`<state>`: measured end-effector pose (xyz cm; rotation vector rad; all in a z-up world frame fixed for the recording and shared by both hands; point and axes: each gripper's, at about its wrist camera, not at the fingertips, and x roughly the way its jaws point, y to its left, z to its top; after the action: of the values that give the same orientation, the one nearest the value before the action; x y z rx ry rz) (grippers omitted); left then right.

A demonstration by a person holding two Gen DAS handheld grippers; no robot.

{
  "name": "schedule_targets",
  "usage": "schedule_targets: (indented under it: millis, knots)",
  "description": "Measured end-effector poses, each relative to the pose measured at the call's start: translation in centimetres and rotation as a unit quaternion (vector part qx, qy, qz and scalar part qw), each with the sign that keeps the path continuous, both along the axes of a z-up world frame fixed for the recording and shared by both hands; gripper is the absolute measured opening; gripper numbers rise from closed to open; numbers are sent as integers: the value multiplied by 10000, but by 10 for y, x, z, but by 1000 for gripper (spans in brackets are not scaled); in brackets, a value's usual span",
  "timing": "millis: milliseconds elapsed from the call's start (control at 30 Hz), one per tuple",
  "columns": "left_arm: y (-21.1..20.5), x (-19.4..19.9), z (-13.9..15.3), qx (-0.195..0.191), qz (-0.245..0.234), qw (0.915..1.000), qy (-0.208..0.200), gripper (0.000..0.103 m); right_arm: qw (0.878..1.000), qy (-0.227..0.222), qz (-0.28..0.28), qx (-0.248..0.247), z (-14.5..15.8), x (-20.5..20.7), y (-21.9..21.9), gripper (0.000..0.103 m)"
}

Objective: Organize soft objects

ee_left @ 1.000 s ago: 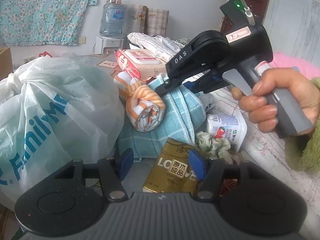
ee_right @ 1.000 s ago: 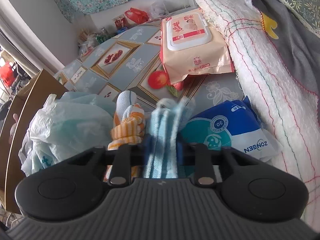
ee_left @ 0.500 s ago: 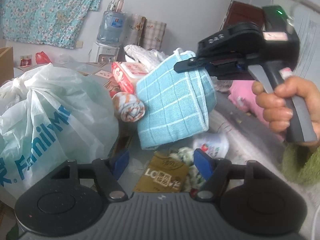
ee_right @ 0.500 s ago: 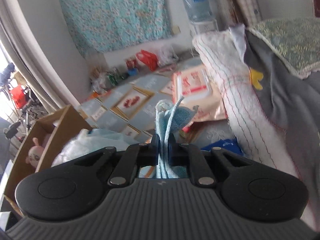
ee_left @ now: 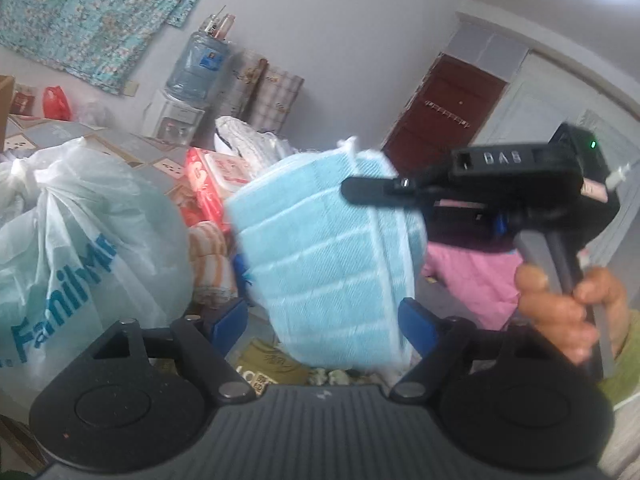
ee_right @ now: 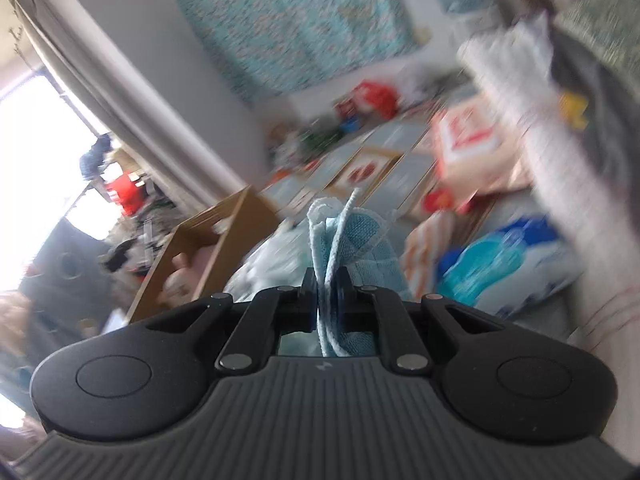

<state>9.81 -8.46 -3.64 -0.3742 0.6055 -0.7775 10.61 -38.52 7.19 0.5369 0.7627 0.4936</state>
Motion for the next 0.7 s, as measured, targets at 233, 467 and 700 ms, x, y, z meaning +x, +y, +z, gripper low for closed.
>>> schedule_targets:
  millis: [233, 467, 700]
  knots:
    - [-1, 5, -15, -12, -101, 9994, 334, 90, 9897, 969, 657, 819, -47, 10, 10, 7]
    - [3, 10, -33, 123, 83, 9985, 526, 80, 9753, 1583, 1022, 1154, -80, 23, 25, 7]
    - [6, 28, -46, 321, 348, 9926, 1115, 68, 9876, 1134, 1038, 327, -81, 35, 42, 10]
